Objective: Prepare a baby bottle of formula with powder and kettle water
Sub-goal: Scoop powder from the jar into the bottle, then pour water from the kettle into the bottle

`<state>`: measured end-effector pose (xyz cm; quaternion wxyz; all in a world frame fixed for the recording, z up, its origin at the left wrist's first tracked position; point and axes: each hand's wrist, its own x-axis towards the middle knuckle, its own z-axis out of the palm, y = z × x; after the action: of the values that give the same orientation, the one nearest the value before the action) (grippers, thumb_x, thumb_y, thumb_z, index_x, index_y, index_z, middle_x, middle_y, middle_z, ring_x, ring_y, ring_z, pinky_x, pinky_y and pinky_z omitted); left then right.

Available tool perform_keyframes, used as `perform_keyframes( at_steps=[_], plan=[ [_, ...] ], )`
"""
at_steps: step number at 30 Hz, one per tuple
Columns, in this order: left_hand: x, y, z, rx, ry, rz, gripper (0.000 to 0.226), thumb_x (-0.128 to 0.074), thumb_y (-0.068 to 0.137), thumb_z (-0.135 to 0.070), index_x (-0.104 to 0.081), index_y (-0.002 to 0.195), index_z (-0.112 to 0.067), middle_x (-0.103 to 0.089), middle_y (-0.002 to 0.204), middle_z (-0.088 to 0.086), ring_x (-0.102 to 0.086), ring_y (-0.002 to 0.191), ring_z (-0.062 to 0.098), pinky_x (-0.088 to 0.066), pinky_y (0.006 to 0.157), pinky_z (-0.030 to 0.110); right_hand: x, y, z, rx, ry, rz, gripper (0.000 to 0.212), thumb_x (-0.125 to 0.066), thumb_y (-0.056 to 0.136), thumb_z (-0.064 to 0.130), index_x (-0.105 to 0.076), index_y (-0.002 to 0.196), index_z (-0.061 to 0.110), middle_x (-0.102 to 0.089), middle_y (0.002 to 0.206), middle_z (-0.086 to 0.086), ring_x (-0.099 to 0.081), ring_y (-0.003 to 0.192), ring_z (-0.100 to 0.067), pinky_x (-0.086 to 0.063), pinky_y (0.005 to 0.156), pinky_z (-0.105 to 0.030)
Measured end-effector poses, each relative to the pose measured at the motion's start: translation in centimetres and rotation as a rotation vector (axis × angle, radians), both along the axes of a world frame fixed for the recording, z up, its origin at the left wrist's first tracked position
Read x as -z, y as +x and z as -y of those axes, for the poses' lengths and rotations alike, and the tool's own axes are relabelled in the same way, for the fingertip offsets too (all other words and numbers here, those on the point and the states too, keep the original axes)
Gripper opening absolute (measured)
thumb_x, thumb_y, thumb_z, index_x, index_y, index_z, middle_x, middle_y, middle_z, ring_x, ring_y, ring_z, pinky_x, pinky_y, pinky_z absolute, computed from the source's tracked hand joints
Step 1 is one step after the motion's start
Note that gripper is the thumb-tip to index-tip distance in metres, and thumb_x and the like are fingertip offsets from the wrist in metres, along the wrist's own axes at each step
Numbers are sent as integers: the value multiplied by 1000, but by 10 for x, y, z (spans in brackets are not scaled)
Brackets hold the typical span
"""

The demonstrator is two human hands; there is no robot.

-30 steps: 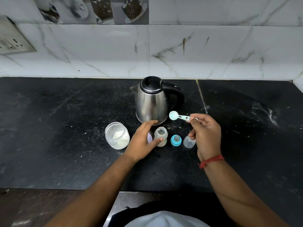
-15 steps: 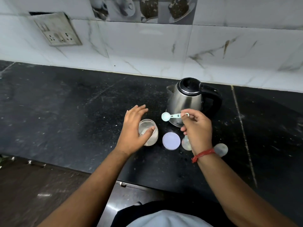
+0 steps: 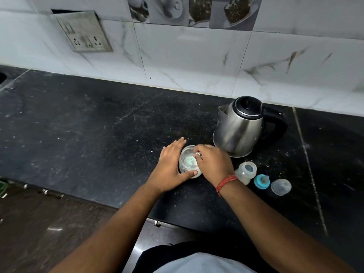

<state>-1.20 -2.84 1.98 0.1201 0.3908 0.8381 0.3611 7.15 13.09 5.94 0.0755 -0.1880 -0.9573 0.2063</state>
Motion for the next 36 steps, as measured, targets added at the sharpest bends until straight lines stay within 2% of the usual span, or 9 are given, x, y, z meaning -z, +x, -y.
perform_keyframes(
  at_steps=[3,9,13,19,23,27,31,33,36],
  plan=[
    [3,0,-2,7,-5,32,94,-71,84,-54,-27,159,-19,-40,161,-4,-35,147,11,-20,125,56,0,-4,2,-24,36,50,21,-57,98,29,-68,115,26,-72,112,2,-68,96,-25,-54,77,-38],
    [8,-2,-2,13,13,41,92,-74,86,-48,-27,158,-19,-42,159,-4,-38,147,11,-20,125,55,-1,-3,3,-30,-7,45,19,-56,98,27,-68,114,25,-72,111,3,-67,97,-24,-55,78,-40],
    [4,1,-2,-6,65,23,90,-76,86,-49,-29,157,-20,-42,156,-8,-34,141,0,-15,127,56,-7,7,0,28,-99,-96,18,-62,94,21,-70,110,24,-73,108,7,-68,96,-19,-55,77,-38],
    [-28,6,-20,23,225,-171,71,-70,92,-46,-41,150,-18,-50,151,-4,-44,143,11,-12,129,50,-28,32,-21,161,-170,-366,16,-65,93,19,-71,107,23,-71,106,9,-66,93,-11,-53,76,-30],
    [-53,21,-49,139,278,-241,60,-69,93,-39,-51,144,-13,-57,145,0,-51,137,12,-17,129,41,-45,53,-55,297,-198,-591,12,-65,90,11,-71,100,17,-68,98,7,-60,77,-8,-51,73,-29],
    [-53,44,-80,256,265,-177,55,-72,93,-33,-54,142,-15,-58,142,-2,-51,135,9,-32,123,35,-50,72,-97,442,-250,-670,13,-66,88,11,-68,99,18,-69,98,4,-46,62,2,-45,66,-28],
    [-35,65,-104,310,176,-9,60,-71,92,-39,-49,146,-23,-52,146,-9,-47,137,5,-40,116,31,-47,87,-130,584,-287,-659,15,-66,87,11,-66,98,20,-66,98,6,-56,63,-17,-51,65,-32],
    [-24,76,-114,294,128,104,67,-75,90,-37,-45,149,-25,-49,148,-11,-45,139,4,-37,118,31,-44,93,-145,641,-310,-639,17,-67,88,10,-64,100,21,-63,103,4,-59,69,-14,-53,69,-28],
    [-8,83,-123,251,72,206,77,-79,87,-32,-39,153,-22,-45,152,-10,-41,142,4,-33,121,32,-34,93,-163,657,-390,-549,26,-71,89,13,-59,111,19,-55,116,1,-58,77,-6,-46,69,-12]
  ],
)
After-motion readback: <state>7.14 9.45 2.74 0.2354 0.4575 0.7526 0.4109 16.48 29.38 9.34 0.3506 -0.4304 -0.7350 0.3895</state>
